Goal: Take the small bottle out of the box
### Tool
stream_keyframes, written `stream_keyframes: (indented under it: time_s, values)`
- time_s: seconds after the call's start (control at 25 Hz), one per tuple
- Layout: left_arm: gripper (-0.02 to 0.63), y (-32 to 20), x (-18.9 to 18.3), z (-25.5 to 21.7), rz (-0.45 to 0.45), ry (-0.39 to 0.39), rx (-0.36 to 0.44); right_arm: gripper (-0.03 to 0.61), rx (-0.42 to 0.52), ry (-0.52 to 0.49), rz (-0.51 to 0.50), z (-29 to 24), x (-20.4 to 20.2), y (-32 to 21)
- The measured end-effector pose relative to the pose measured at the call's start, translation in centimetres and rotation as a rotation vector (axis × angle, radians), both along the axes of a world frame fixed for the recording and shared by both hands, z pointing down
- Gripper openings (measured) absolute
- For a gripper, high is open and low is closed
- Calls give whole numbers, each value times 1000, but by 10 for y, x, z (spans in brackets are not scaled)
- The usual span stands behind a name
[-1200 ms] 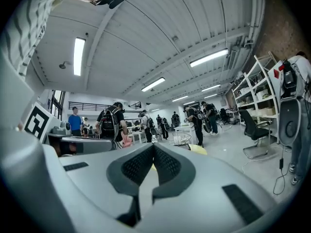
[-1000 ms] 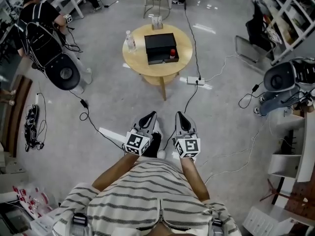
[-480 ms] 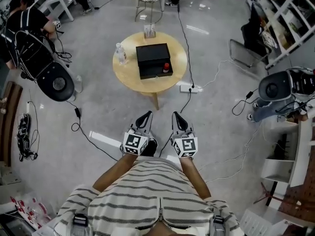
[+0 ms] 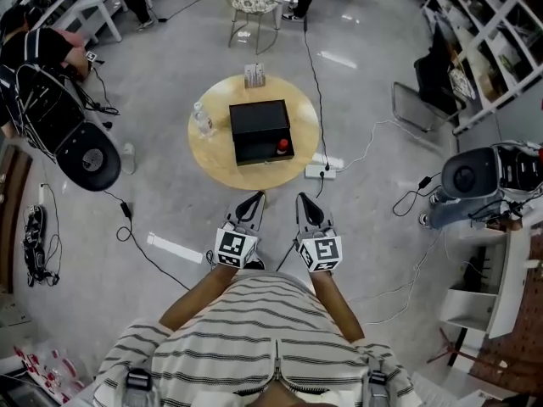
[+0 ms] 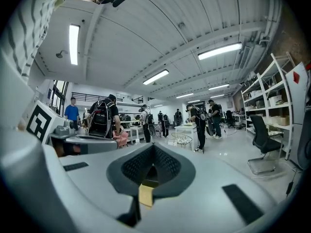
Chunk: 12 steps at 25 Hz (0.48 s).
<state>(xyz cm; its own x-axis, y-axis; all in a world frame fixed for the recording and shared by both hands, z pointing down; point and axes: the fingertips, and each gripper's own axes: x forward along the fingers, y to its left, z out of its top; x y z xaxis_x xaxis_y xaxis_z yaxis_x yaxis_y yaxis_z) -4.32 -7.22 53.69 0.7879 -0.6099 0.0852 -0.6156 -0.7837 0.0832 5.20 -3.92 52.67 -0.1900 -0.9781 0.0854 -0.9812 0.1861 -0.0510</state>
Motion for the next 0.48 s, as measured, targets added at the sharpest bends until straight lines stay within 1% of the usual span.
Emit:
stream_keyframes:
  time_s: [0.12, 0.24, 0.4, 0.48]
  values:
    - [25, -20, 7, 3, -3, -3, 1, 11, -3, -2, -1, 0, 7, -21]
    - [25, -38, 15, 9, -2, -5, -16, 11, -11, -6, -3, 2, 14, -42]
    - [25, -53, 18, 12, -14, -5, -29, 11, -18, -11, -17, 6, 18, -61]
    - [25, -59, 23, 12, -20, -18, -29, 11, -10, -17, -25, 4, 24, -71]
